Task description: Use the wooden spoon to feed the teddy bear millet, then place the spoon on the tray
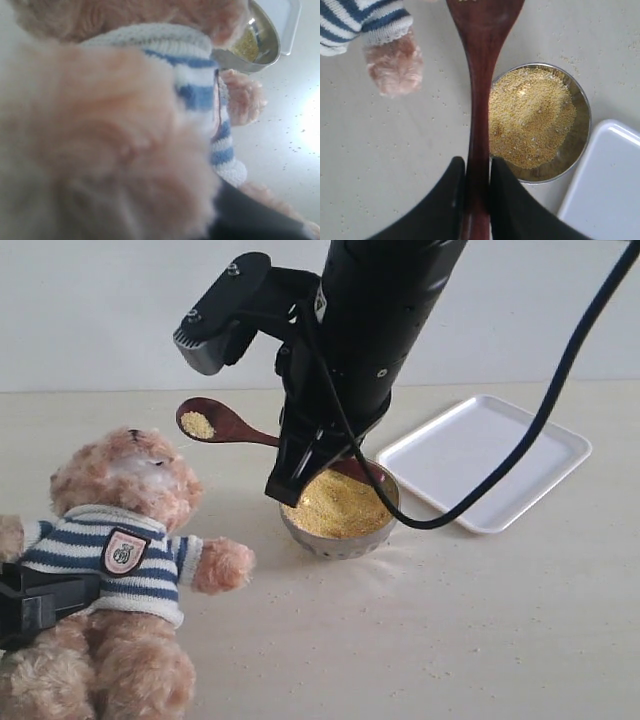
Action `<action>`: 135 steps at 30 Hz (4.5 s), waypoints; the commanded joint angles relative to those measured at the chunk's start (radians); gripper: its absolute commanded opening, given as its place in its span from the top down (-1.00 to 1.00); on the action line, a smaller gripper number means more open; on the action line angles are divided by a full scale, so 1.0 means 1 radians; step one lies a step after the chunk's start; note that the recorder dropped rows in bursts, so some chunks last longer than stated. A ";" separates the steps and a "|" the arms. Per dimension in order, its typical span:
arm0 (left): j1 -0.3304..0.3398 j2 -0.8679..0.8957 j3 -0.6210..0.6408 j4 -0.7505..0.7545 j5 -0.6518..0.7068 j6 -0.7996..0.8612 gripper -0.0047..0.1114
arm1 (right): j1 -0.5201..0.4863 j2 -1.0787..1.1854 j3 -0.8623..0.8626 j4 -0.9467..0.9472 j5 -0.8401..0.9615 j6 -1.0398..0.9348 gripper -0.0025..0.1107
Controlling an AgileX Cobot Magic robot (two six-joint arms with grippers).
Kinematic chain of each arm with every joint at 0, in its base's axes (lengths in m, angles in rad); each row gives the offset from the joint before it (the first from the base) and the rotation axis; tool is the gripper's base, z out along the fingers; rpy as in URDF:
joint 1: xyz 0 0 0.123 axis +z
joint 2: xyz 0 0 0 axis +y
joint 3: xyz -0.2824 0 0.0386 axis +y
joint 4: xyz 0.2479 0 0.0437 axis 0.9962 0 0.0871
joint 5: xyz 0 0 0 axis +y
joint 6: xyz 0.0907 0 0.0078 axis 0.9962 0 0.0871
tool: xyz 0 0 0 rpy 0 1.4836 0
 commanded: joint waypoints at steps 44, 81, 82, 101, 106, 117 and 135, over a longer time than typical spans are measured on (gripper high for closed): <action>0.003 0.017 -0.013 -0.076 0.328 0.056 0.83 | 0.179 0.121 -0.007 -0.501 -0.016 0.014 0.96; 0.003 0.017 -0.013 -0.076 0.326 0.064 0.83 | 0.362 0.124 0.168 -1.108 0.104 0.399 0.96; 0.003 0.017 -0.013 -0.076 0.326 0.064 0.83 | 0.370 0.124 0.168 -1.122 0.105 0.412 0.96; 0.003 0.017 -0.013 -0.076 0.327 0.071 0.83 | 0.368 0.133 0.168 -1.191 0.155 0.525 0.96; 0.003 0.017 -0.013 -0.076 0.327 0.071 0.83 | 0.302 0.112 0.168 -1.069 0.178 0.533 0.96; 0.003 0.017 -0.013 -0.076 0.324 0.071 0.83 | 0.104 -0.119 0.168 -0.625 -0.074 0.528 0.96; 0.003 0.017 -0.013 -0.076 0.316 0.079 0.83 | -0.181 -0.066 0.173 -0.048 -0.307 0.316 0.96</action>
